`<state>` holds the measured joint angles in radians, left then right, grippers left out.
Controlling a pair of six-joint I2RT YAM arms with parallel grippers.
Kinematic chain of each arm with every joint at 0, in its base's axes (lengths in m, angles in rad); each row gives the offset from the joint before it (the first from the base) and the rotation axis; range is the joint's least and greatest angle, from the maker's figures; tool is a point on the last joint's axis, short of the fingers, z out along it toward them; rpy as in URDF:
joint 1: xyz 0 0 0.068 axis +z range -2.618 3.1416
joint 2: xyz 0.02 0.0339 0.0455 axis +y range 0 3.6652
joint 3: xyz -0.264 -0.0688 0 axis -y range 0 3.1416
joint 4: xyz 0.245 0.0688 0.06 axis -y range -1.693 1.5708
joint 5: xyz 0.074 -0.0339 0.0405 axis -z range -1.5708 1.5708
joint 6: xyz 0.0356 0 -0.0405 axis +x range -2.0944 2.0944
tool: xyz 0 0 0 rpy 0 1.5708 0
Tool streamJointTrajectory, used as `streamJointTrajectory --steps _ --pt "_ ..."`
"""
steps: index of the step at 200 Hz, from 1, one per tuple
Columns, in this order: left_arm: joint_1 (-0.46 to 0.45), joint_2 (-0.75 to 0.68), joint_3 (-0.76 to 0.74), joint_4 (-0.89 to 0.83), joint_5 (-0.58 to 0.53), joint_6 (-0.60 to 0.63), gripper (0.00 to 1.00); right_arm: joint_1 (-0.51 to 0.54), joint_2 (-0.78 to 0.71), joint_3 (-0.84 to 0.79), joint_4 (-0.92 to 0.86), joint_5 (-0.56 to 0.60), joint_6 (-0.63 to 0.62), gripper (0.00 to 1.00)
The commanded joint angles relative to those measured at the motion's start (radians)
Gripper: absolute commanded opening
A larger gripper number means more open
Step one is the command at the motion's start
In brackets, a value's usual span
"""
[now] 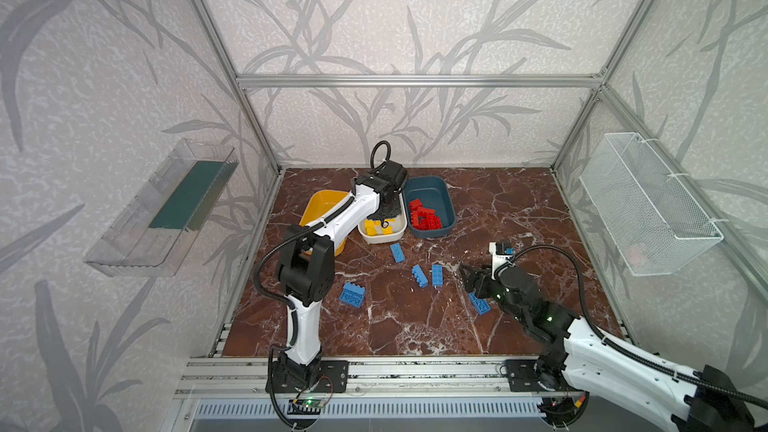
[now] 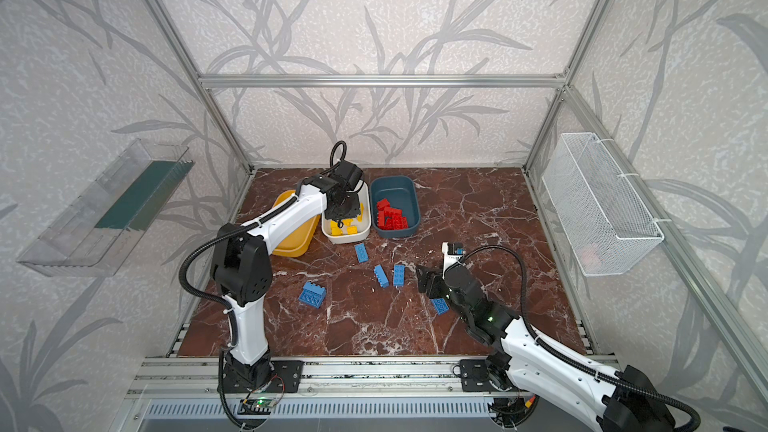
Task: Sort the legos into containers by color
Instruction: 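Carry the yellow slope brick over the white tub and open the left gripper, then withdraw the left gripper while the right gripper lowers over the blue bricks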
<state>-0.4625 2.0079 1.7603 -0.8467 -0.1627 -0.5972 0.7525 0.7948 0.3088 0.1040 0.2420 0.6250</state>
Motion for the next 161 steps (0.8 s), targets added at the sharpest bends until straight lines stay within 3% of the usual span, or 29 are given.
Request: streamJointTrajectory --steps 1,50,91,106,161 --pt "0.019 0.042 0.069 -0.052 0.001 0.031 0.3 -0.005 -0.016 -0.01 0.019 -0.001 0.006 0.81" --pt "0.042 0.097 0.123 -0.06 0.036 0.039 0.35 -0.005 -0.016 -0.002 0.01 -0.007 0.005 0.81" --pt "0.049 0.09 0.13 -0.073 0.032 0.042 0.52 -0.005 -0.01 0.019 -0.015 -0.015 -0.011 0.81" --pt "0.049 0.065 0.129 -0.081 0.025 0.043 0.6 -0.005 0.008 0.031 -0.018 -0.02 -0.019 0.8" --pt "0.047 -0.139 0.039 -0.074 0.038 0.043 0.7 -0.004 0.14 0.151 -0.103 -0.053 -0.057 0.77"
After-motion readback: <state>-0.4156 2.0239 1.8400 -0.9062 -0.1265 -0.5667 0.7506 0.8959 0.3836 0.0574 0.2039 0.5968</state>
